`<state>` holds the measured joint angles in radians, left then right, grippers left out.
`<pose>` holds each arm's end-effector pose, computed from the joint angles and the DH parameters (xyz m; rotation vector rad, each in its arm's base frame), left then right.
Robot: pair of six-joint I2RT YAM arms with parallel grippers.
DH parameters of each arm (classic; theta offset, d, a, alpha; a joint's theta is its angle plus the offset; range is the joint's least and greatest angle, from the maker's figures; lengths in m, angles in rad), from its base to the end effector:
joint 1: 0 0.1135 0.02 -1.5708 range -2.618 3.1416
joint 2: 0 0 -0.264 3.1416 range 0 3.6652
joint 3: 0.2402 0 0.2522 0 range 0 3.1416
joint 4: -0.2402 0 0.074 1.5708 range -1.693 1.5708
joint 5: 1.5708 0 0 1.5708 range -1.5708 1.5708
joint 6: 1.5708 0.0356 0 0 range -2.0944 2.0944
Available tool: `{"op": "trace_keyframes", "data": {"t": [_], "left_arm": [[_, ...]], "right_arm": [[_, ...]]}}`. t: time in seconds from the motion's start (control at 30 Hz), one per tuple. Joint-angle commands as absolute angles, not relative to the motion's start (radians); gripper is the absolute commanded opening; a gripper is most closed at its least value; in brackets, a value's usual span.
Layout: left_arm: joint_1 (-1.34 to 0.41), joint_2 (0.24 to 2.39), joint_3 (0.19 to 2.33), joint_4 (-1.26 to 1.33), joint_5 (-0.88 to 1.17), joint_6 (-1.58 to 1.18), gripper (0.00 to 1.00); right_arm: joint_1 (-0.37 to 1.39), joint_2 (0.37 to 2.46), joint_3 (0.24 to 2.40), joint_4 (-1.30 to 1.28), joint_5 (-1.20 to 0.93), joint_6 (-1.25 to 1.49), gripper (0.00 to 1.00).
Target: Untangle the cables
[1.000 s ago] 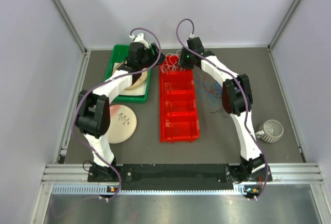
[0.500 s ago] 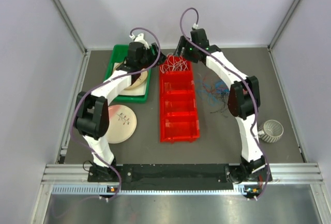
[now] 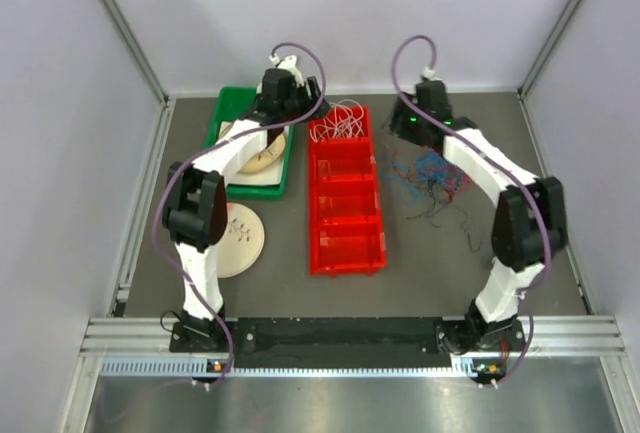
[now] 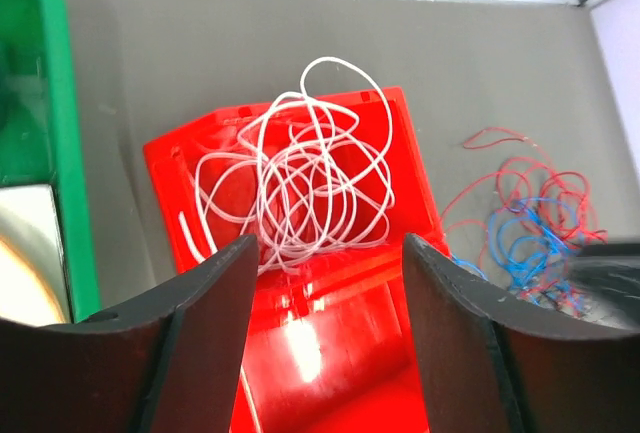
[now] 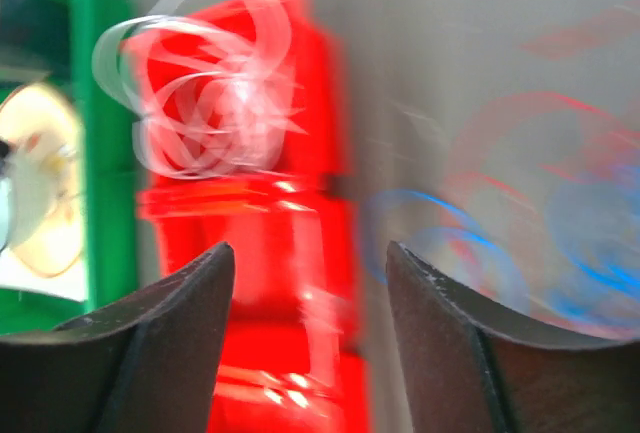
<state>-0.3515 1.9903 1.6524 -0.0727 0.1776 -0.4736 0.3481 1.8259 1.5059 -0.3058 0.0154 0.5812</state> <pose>0.4471 -0.1707 0.2865 -0.0057 2.0447 -0.7028 0.4014 0.1451 0.2847 0.2695 2.2259 0.4981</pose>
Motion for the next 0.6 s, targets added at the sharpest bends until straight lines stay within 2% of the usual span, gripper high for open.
{"op": "trace_keyframes", "data": {"t": [0.0, 0.17, 0.3, 0.37, 0.5, 0.57], "left_arm": [[-0.385, 2.065, 1.790, -0.103, 0.128, -0.379, 0.68], [-0.390, 2.196, 1.925, -0.129, 0.040, -0.313, 0.89], [-0.397, 2.287, 2.022, -0.149, 0.049, -0.276, 0.89], [-0.402, 2.324, 2.054, -0.147, 0.064, -0.268, 0.86], [-0.419, 2.365, 2.074, -0.149, 0.037, -0.233, 0.70], [-0.419, 2.368, 2.062, -0.147, 0.032, -0.229, 0.51]], "right_arm": [[0.223, 1.622, 1.317, -0.160, 0.045, 0.603, 0.61], [0.202, 1.513, 1.214, -0.173, 0.058, 0.558, 0.63], [0.201, 1.468, 1.183, -0.190, 0.048, 0.535, 0.64], [0.201, 1.454, 1.178, -0.195, 0.046, 0.534, 0.64], [0.202, 1.453, 1.184, -0.196, 0.041, 0.543, 0.64], [0.201, 1.456, 1.186, -0.195, 0.035, 0.546, 0.64]]}}
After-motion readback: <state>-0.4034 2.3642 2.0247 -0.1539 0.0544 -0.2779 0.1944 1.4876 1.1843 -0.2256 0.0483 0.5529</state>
